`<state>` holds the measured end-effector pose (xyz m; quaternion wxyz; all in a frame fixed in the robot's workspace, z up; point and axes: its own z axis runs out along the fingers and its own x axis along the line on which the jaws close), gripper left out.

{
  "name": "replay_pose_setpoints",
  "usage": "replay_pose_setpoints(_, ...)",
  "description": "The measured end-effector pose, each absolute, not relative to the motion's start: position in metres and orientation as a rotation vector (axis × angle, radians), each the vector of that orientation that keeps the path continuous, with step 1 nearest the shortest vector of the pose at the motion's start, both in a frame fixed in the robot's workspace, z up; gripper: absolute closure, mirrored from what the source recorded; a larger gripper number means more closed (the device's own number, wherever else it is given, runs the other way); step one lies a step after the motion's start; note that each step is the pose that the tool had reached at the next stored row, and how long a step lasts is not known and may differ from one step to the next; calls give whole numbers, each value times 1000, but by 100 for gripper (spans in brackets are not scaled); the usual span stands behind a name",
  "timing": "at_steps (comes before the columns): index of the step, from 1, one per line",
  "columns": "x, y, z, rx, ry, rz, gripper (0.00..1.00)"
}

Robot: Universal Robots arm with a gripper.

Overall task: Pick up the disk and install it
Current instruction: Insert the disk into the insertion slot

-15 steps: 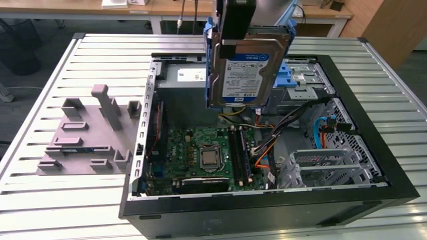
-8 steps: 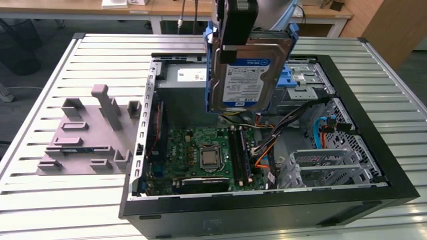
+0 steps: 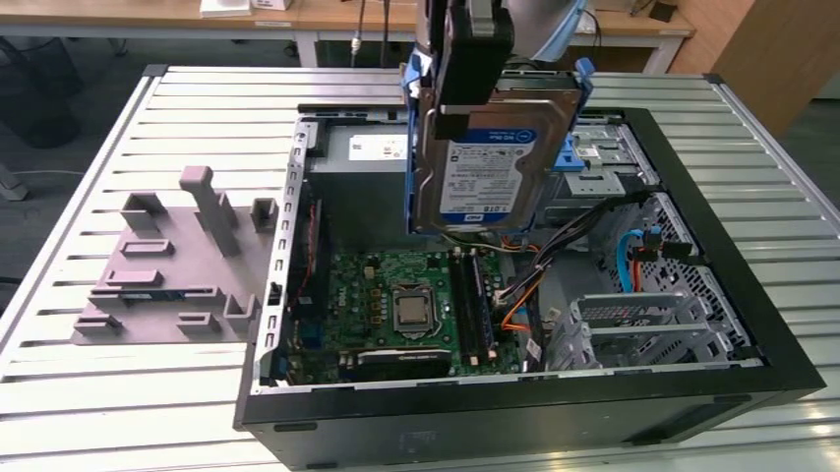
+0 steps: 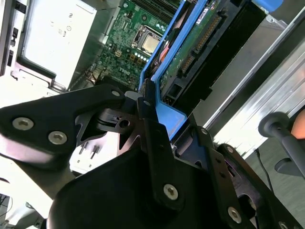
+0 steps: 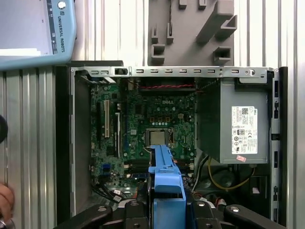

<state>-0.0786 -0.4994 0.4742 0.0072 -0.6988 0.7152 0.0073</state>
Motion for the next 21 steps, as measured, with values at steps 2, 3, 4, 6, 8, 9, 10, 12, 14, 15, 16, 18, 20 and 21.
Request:
replay_pose_setpoints(2,-79,-500,474,-2185,2237,23,64)
replay_pose_setpoints(3,-78,-500,474,-2186,2237,22,64)
replay_pose_setpoints(4,-77,-500,474,-2186,2237,22,64)
replay_pose_setpoints(6,-74,-500,474,-2186,2237,22,64)
replay_pose_setpoints(8,-70,-500,473,-2186,2237,22,64)
replay_pose_setpoints(9,-69,-500,473,-2186,2237,22,64)
replay_pose_setpoints(10,-67,-500,473,-2186,2237,22,64)
replay_pose_setpoints(12,-64,-500,473,-2186,2237,22,64)
replay_pose_setpoints(14,-64,-500,473,-2186,2237,22,64)
replay_pose_setpoints(15,-64,-501,473,-2186,2238,22,64)
replay_pose_setpoints(16,-64,-502,473,-2186,2237,22,64)
replay_pose_setpoints(18,-64,-506,472,-2186,2237,22,64)
replay_pose_setpoints(20,-64,-511,472,-2186,2237,22,64)
replay_pose_setpoints(21,-64,-512,472,-2186,2237,22,64)
